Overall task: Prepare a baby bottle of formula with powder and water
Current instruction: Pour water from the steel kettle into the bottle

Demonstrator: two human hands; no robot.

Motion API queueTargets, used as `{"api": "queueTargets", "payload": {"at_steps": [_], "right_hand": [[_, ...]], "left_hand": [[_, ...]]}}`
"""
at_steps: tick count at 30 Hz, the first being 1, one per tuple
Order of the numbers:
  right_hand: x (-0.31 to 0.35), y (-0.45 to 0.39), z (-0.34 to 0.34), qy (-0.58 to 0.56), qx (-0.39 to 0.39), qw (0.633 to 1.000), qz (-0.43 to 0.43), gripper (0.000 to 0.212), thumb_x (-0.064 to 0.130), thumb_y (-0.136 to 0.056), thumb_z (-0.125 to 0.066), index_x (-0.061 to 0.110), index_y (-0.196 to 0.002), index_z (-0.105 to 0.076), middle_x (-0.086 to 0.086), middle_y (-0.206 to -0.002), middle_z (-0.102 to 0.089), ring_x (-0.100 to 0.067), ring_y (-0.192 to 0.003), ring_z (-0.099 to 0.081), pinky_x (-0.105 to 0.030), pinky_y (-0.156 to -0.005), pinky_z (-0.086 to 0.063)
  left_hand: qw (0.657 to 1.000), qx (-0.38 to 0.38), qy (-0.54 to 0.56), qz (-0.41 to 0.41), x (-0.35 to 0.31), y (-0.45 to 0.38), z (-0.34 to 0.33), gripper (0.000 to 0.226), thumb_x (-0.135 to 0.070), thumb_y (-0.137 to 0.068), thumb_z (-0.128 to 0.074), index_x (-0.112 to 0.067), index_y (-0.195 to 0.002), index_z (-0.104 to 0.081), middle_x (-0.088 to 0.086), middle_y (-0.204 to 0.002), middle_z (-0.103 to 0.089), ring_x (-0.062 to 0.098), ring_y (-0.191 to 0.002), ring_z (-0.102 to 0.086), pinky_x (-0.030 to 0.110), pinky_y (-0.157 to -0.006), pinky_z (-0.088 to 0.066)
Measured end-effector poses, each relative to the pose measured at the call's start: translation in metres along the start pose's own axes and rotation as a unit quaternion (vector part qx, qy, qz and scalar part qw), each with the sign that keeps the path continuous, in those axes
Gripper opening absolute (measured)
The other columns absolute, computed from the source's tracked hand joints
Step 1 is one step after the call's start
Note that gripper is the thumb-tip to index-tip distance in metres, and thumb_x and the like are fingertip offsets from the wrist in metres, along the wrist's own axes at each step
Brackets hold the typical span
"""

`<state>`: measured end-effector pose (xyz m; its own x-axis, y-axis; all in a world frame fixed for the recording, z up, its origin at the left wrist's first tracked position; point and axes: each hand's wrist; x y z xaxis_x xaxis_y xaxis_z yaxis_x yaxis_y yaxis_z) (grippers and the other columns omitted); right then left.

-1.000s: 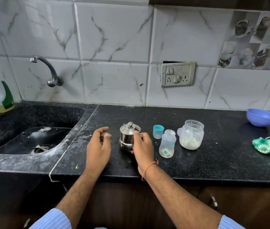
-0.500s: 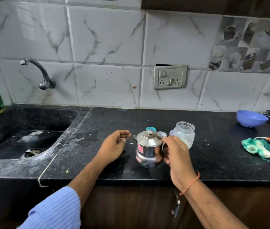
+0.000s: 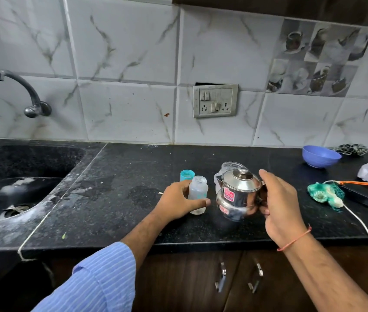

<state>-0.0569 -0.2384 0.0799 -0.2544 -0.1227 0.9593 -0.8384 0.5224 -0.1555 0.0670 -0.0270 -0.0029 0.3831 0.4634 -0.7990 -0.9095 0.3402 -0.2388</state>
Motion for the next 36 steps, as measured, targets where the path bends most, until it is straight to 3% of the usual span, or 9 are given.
{"api": "queueTargets", "payload": {"at_steps": [4,8,14,18,24,27,32,36], "right_hand": [[-0.002,-0.006,-0.005,-0.004,-0.002,1.000,0.007,0.056,0.031,-0.104,-0.065,0.022,-0.049,-0.066,0.013,-0.050,-0.059,0.001,-0.045,-0.050,-0.023,-0.050,-0.033],[-0.002,-0.010,-0.016,-0.001,-0.003,1.000,0.004,0.047,0.033,-0.103,-0.068,0.021,-0.057,-0.072,0.013,-0.061,-0.070,-0.004,-0.059,-0.061,-0.029,-0.065,-0.042],[-0.004,-0.013,-0.043,0.047,0.003,0.999,0.004,0.030,0.027,-0.098,-0.071,0.013,-0.072,-0.074,0.000,-0.073,-0.074,-0.016,-0.074,-0.063,-0.031,-0.070,-0.047],[-0.007,-0.018,-0.058,0.084,0.020,0.996,0.007,0.024,0.028,-0.095,-0.069,0.008,-0.082,-0.074,-0.012,-0.078,-0.061,-0.021,-0.075,-0.053,-0.034,-0.068,-0.040],[-0.009,-0.027,-0.078,0.146,0.032,0.988,0.028,0.021,0.030,-0.091,-0.067,0.013,-0.077,-0.064,-0.009,-0.074,-0.046,-0.020,-0.072,-0.041,-0.039,-0.067,-0.033],[-0.013,-0.031,-0.086,0.160,0.043,0.985,0.043,0.025,0.028,-0.093,-0.067,0.012,-0.075,-0.062,-0.009,-0.072,-0.042,-0.018,-0.068,-0.037,-0.035,-0.062,-0.030],[-0.023,-0.043,-0.095,0.181,0.063,0.979,0.067,0.045,0.023,-0.097,-0.067,-0.014,-0.075,-0.052,-0.010,-0.073,-0.039,-0.014,-0.061,-0.035,-0.020,-0.043,-0.029],[-0.024,-0.049,-0.099,0.206,0.079,0.972,0.087,0.051,0.029,-0.093,-0.068,-0.015,-0.075,-0.050,-0.010,-0.071,-0.039,-0.017,-0.066,-0.035,-0.028,-0.057,-0.030]], "left_hand": [[1.000,-0.021,-0.006,0.004,0.009,0.012,0.011,0.047,-0.055,-0.082,-0.094,-0.032,-0.120,-0.080,-0.018,-0.106,-0.083,0.000,-0.099,-0.077,0.034,-0.097,-0.063],[0.999,-0.032,-0.011,0.008,0.023,0.034,0.036,0.052,-0.059,-0.079,-0.094,-0.035,-0.123,-0.080,-0.024,-0.105,-0.082,-0.003,-0.099,-0.076,0.025,-0.092,-0.060],[1.000,-0.021,0.015,0.005,0.038,0.054,0.054,0.046,-0.050,-0.077,-0.099,-0.033,-0.116,-0.082,-0.021,-0.106,-0.084,0.002,-0.102,-0.079,0.039,-0.102,-0.063],[0.999,-0.015,0.036,0.011,0.043,0.054,0.050,0.059,-0.065,-0.067,-0.093,-0.033,-0.115,-0.083,-0.020,-0.106,-0.084,0.004,-0.104,-0.080,0.044,-0.104,-0.063],[0.999,-0.016,0.042,0.012,0.048,0.052,0.048,0.042,-0.047,-0.074,-0.102,-0.034,-0.110,-0.084,-0.021,-0.102,-0.084,0.002,-0.101,-0.080,0.040,-0.102,-0.063],[0.999,-0.015,0.037,0.013,0.048,0.051,0.048,0.042,-0.047,-0.074,-0.102,-0.036,-0.110,-0.083,-0.023,-0.101,-0.084,0.000,-0.100,-0.079,0.037,-0.101,-0.063],[0.999,-0.011,0.029,0.013,0.048,0.051,0.049,0.050,-0.053,-0.072,-0.102,-0.033,-0.114,-0.083,-0.022,-0.102,-0.084,0.000,-0.099,-0.079,0.038,-0.099,-0.063],[0.999,-0.016,0.027,0.017,0.048,0.051,0.049,0.050,-0.054,-0.071,-0.102,-0.032,-0.111,-0.083,-0.020,-0.100,-0.084,0.003,-0.098,-0.080,0.040,-0.098,-0.064]]}}
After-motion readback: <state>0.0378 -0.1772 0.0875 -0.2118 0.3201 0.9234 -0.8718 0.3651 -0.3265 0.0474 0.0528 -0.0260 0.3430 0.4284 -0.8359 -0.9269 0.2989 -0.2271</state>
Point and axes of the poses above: each hand's wrist, its own y-axis away from the middle knuckle, its own z-axis out of the back of the hand, x = y × z
